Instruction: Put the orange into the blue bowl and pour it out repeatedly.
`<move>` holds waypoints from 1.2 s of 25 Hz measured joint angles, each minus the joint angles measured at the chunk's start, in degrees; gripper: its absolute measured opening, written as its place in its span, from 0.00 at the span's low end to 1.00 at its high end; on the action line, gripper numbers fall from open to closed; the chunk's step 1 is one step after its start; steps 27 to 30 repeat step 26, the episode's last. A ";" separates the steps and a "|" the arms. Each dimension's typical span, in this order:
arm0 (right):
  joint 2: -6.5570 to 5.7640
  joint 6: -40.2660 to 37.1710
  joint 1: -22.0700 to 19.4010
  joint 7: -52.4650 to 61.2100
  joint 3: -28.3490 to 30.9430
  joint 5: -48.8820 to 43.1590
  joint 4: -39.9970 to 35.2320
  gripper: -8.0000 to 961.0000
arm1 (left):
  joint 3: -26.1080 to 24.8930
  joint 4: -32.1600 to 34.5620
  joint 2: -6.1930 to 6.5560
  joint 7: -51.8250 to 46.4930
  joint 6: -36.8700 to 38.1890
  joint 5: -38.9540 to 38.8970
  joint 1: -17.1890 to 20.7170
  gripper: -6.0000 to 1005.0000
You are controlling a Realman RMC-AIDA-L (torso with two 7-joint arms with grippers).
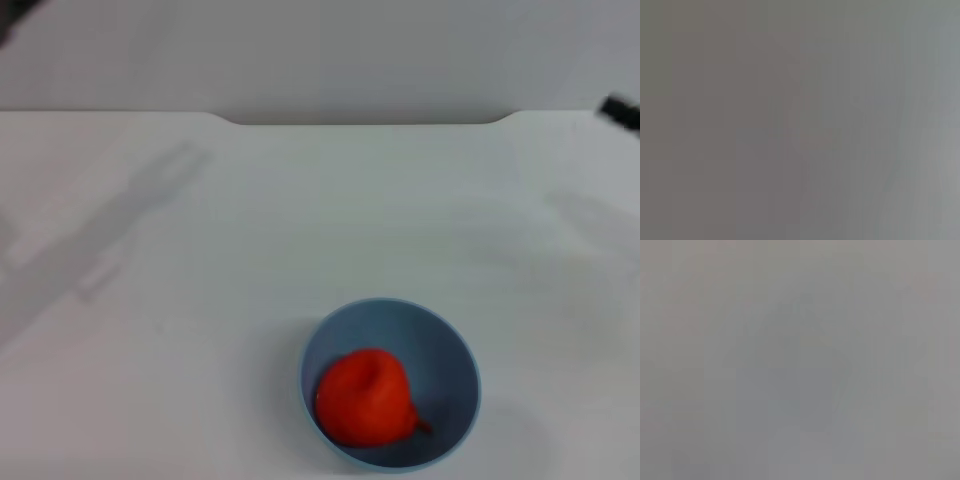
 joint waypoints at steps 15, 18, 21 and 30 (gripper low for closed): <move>0.62 -0.44 0.62 -47.79 22.99 17.18 33.34 0.45 | -2.34 -21.85 -0.97 76.68 0.99 -16.27 6.11 0.78; 0.82 -1.65 1.90 -64.35 23.59 17.73 39.71 0.45 | 0.56 -25.66 -1.10 94.26 1.18 -16.33 5.63 0.78; 1.03 -1.89 3.38 -80.82 26.72 17.80 46.61 0.45 | 5.30 -28.39 -1.13 110.16 1.57 -16.34 5.41 0.78; 1.14 -4.76 4.71 -101.23 33.81 17.84 56.06 0.45 | 9.10 -30.97 -1.12 118.49 2.77 -16.71 5.03 0.78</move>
